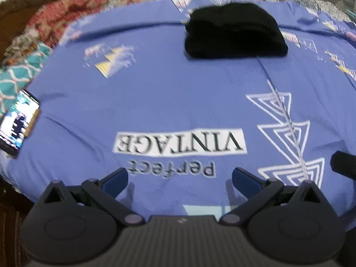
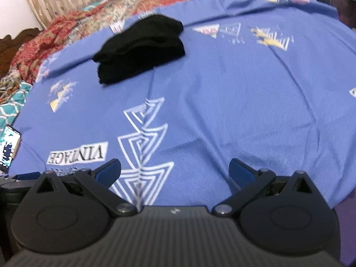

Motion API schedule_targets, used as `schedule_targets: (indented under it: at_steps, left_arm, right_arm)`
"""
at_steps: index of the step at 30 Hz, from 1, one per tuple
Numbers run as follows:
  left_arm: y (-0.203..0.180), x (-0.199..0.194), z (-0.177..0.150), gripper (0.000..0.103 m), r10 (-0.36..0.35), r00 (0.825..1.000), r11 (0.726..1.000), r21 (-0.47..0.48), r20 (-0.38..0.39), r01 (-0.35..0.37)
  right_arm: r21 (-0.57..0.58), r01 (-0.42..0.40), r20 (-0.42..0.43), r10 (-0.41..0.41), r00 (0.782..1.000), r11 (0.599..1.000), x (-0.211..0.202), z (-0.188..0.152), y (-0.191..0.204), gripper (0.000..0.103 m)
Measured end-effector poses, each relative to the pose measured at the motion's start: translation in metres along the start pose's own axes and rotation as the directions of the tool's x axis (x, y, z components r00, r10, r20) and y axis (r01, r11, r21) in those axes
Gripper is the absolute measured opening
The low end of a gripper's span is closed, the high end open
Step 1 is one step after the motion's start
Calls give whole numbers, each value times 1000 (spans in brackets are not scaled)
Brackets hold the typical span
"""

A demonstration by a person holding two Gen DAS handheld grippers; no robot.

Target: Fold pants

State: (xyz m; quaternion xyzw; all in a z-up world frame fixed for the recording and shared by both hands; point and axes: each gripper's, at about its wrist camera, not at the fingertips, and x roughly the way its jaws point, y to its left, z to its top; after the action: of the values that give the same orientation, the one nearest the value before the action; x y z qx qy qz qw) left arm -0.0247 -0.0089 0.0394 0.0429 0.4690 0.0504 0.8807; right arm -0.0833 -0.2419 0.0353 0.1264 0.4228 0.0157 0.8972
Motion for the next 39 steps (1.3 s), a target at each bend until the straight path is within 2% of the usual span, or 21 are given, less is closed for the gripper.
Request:
schedule_targets:
  at_steps: [5,9,39]
  left_arm:
    - [6,-12,3,103,46,997,999,4,60,-46]
    - [10,-17,4,103,58,995,998,-13,78,-57]
    - [16,-41,-1,103,180,972,984,-27,152,-178]
  right_arm:
    - [-56,-16,71,20,997,998,-15,0,9,103]
    - [-74,-28,103,35,994,997,-21,1,9,103]
    - [-53,-34,138,41,990,998,-35,-9,16,103]
